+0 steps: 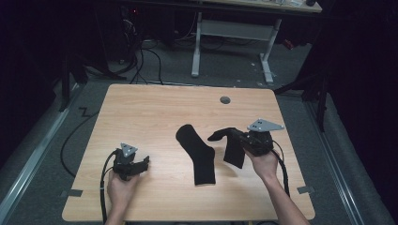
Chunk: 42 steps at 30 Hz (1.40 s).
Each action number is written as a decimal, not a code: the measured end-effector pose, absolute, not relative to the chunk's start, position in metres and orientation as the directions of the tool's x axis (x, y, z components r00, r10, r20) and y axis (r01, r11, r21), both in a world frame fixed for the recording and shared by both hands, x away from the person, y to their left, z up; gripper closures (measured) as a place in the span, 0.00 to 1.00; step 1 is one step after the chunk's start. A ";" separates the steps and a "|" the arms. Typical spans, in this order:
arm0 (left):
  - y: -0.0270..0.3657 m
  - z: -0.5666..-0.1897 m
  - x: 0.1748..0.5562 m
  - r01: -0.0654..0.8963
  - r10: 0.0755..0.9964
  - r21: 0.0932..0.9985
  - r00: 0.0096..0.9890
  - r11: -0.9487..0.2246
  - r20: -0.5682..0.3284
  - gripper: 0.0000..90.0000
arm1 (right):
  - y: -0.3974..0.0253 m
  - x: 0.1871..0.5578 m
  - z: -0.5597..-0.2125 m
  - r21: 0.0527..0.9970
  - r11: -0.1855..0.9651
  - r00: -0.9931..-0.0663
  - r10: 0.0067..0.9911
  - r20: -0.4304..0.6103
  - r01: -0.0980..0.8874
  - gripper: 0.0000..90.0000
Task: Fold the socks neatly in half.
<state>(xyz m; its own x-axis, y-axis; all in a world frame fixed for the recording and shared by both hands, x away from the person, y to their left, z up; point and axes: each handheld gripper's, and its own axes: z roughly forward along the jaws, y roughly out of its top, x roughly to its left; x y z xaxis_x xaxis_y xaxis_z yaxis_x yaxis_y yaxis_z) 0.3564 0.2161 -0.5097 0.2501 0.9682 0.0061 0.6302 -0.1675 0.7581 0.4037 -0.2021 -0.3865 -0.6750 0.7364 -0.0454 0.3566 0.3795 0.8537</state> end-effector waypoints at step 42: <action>0.216 -0.510 0.357 0.631 0.969 0.758 0.248 -0.164 0.004 0.33 | -0.125 0.363 -0.397 0.862 0.444 -0.862 0.507 -0.018 0.243 0.98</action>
